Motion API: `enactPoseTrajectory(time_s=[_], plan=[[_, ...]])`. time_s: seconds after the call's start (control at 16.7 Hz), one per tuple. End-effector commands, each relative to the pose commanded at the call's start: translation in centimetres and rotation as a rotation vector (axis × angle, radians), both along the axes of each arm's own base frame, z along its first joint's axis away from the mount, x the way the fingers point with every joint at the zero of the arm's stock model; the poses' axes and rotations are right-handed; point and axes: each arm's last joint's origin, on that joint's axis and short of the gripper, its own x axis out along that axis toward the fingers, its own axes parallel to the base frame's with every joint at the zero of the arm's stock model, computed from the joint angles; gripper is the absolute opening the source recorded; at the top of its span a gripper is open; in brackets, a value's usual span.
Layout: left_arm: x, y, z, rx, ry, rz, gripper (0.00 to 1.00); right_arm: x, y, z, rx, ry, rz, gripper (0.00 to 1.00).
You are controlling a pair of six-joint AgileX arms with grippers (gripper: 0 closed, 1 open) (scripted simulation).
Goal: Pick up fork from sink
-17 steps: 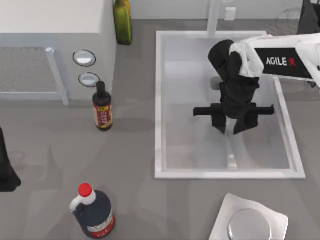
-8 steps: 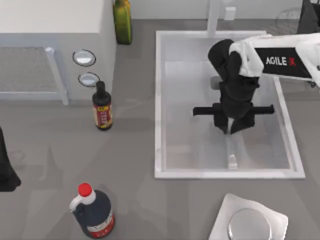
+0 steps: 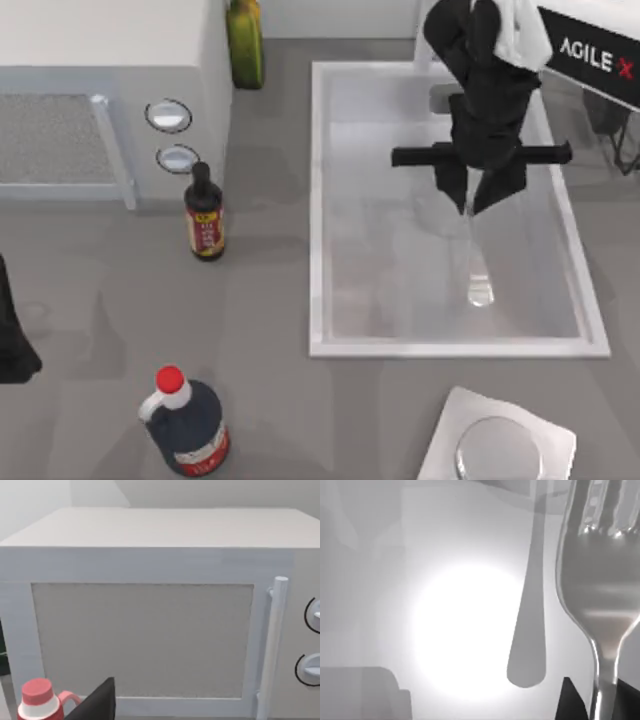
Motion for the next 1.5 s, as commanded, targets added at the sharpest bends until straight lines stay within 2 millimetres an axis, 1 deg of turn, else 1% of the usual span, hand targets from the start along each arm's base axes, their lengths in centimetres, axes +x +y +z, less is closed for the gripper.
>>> enactPoseTrajectory(time_s=[0.12,0.18,0.24,0.48,0.54,0.6,0.72,0.84,0.96,1.08,1.2,1.32,1.38,1.5], plan=[[0.0,0.0,0.0,0.0,0.0,0.0,1.0,-0.3,-0.1,3.0,0.004,-0.009,0.0,0.0],[0.0,0.0,0.0,0.0,0.0,0.0,1.0,-0.4,-0.2,4.0,0.006,-0.016,0.0,0.0],[0.0,0.0,0.0,0.0,0.0,0.0,1.0,-0.5,-0.3,4.6,0.008,-0.02,0.0,0.0],[0.0,0.0,0.0,0.0,0.0,0.0,1.0,-0.5,-0.2,4.6,0.008,-0.02,0.0,0.0],[0.0,0.0,0.0,0.0,0.0,0.0,1.0,-0.5,-0.3,4.7,0.008,-0.02,0.0,0.0],[0.0,0.0,0.0,0.0,0.0,0.0,1.0,-0.6,-0.9,4.9,0.008,-0.019,0.0,0.0],[0.0,0.0,0.0,0.0,0.0,0.0,1.0,-0.9,-3.1,5.9,0.006,-0.013,0.0,0.0],[0.0,0.0,0.0,0.0,0.0,0.0,1.0,-2.0,-6.5,7.7,0.004,-0.007,-0.001,0.0],[0.0,0.0,0.0,0.0,0.0,0.0,1.0,-4.0,-10.4,9.8,0.004,-0.002,-0.003,0.0],[0.0,0.0,0.0,0.0,0.0,0.0,1.0,-6.8,-14.0,11.7,0.004,0.001,-0.004,0.0],[0.0,0.0,0.0,0.0,0.0,0.0,1.0,-9.4,-16.9,12.7,0.005,0.011,-0.006,0.0],[0.0,0.0,0.0,0.0,0.0,0.0,1.0,-11.2,-18.8,13.1,0.007,0.02,-0.007,0.0],[0.0,0.0,0.0,0.0,0.0,0.0,1.0,-11.7,-19.3,13.2,0.008,0.023,-0.007,0.0],[0.0,0.0,0.0,0.0,0.0,0.0,1.0,-11.8,-19.4,13.3,0.008,0.024,-0.007,0.0]])
